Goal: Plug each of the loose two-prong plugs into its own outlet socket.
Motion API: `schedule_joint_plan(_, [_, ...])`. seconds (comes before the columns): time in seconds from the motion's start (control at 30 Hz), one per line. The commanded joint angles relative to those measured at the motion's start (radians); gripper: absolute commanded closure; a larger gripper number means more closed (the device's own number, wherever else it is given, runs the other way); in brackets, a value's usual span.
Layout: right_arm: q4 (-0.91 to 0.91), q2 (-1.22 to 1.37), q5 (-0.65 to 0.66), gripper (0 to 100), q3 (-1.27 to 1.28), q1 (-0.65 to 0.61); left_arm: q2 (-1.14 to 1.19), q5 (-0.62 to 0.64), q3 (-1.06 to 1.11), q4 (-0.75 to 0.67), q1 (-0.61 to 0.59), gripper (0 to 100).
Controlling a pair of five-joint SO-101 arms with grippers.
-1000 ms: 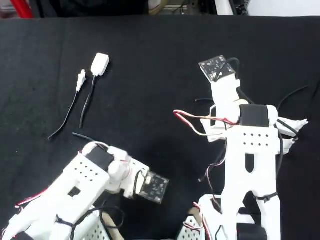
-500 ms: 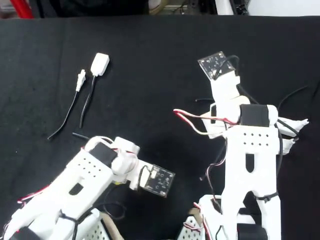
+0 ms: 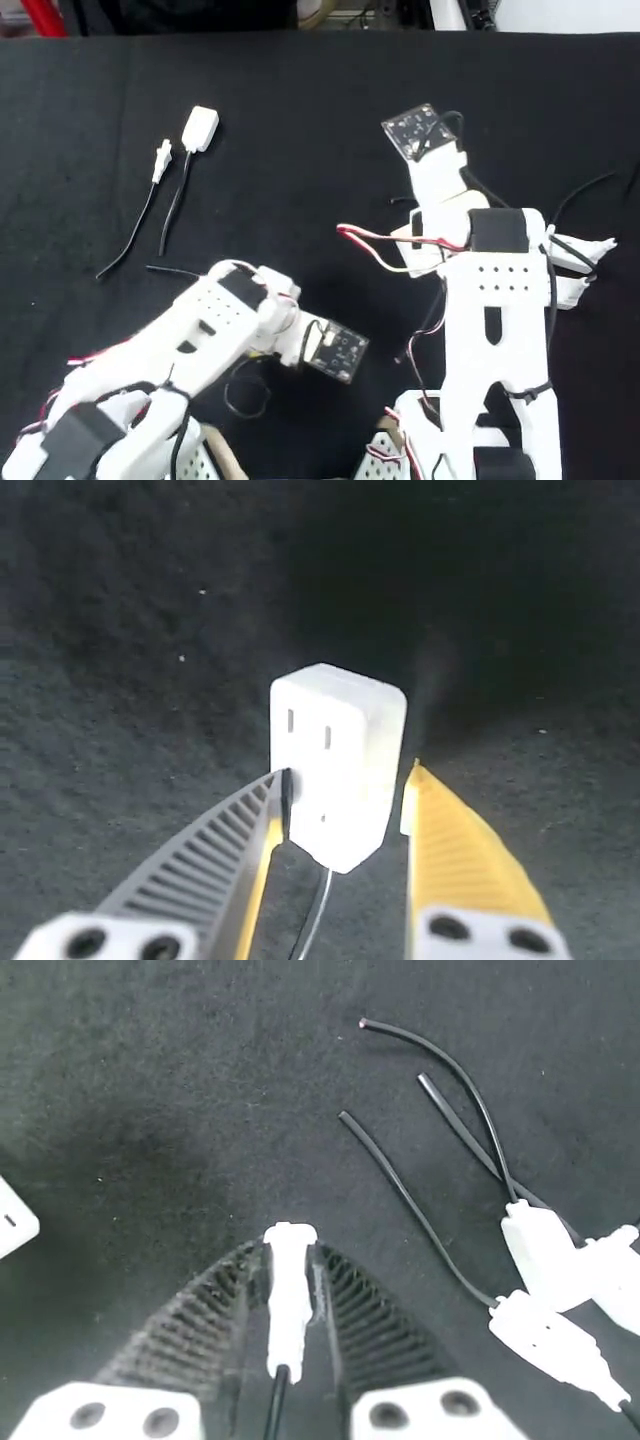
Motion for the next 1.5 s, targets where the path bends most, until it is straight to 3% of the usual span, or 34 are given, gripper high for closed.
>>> schedule_joint_plan(0.0, [-0.008,-0.005,0.005,98.7,-0.05,-0.011,-0.078,-0.078,-0.027,0.06,-0.033,80])
schedule_joint_plan(0.2, [-0.011,-0.005,0.006,98.7,-0.05,-0.011,-0.25,-0.107,0.091,0.1,0.048,80])
schedule_joint_plan(0.37, [-0.011,-0.005,0.006,98.7,-0.048,-0.012,-0.315,-0.11,0.136,0.026,0.045,79])
schedule_joint_plan(0.53, [-0.014,-0.005,0.006,98.7,-0.045,-0.011,-0.167,-0.107,0.119,-0.132,-0.002,79])
schedule_joint_plan(0.77, [-0.014,-0.005,0.006,98.7,-0.045,-0.011,0.137,-0.11,-0.054,-0.086,-0.044,79])
schedule_joint_plan(0.97, [-0.014,-0.005,0.006,98.7,-0.047,-0.011,0.169,-0.112,-0.07,-0.072,-0.042,80])
schedule_joint_plan(1.03, [-0.014,-0.005,0.006,98.7,-0.047,-0.011,0.175,-0.097,-0.07,-0.072,-0.039,87])
schedule_joint_plan(1.1, [-0.014,-0.005,0.006,98.7,-0.047,-0.012,0.169,0.034,-0.071,-0.071,-0.004,97])
schedule_joint_plan(1.27, [-0.014,-0.005,0.006,98.7,-0.051,-0.012,0.176,0.565,-0.154,-0.029,0.065,95])
schedule_joint_plan(1.47, [-0.008,-0.004,0.006,98.7,-0.05,-0.012,0.178,0.862,-0.275,0.051,0.071,95])
